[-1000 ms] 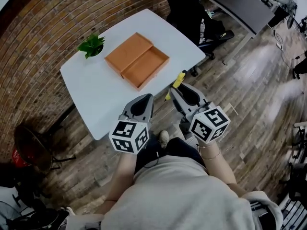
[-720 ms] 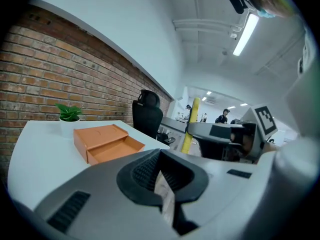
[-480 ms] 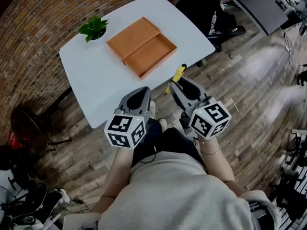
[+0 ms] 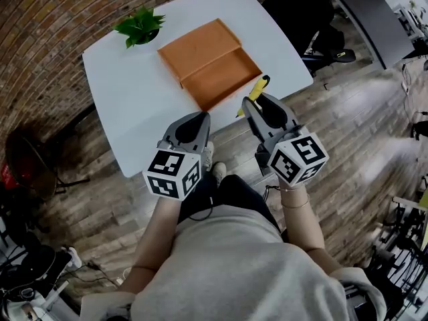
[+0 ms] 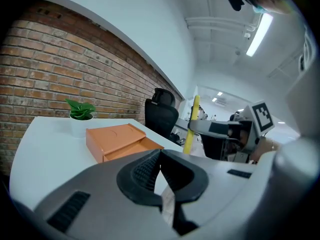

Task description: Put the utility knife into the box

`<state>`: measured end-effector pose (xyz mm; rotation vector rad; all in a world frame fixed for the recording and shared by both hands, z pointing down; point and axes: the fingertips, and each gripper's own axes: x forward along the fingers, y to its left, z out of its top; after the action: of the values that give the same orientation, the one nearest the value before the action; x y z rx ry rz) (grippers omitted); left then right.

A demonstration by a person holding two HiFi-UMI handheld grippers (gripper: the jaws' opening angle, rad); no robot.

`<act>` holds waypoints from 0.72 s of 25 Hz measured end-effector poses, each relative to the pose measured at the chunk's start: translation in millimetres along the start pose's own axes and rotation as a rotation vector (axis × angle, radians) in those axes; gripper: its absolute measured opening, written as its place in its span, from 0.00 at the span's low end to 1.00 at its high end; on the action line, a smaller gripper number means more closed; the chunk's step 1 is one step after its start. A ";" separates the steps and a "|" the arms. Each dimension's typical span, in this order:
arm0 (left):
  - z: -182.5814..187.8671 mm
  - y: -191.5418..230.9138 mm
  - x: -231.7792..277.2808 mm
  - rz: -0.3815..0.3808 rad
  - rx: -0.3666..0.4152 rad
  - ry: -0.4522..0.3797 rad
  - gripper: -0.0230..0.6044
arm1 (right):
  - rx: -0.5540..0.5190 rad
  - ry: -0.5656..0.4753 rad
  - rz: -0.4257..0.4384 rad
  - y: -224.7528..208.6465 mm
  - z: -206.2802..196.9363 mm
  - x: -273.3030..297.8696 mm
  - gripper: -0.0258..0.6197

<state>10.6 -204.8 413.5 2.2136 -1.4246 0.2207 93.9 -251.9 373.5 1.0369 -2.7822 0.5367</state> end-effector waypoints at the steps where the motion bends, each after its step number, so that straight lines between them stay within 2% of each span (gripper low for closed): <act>1: 0.9 5.9 2.8 0.005 -0.014 -0.002 0.05 | -0.018 0.009 0.010 -1.3 2.9 6.6 0.21; 10: 6.3 56.9 22.5 0.013 -0.086 -0.010 0.05 | -0.217 0.100 0.112 3.3 16.5 77.0 0.21; 18: -7.4 91.9 40.3 0.035 -0.164 0.000 0.05 | -0.465 0.272 0.270 10.9 -19.0 128.2 0.21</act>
<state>-52.4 -264.2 464.7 2.0580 -1.4294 0.1112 -10.4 -315.3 418.3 0.4577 -2.6224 0.0358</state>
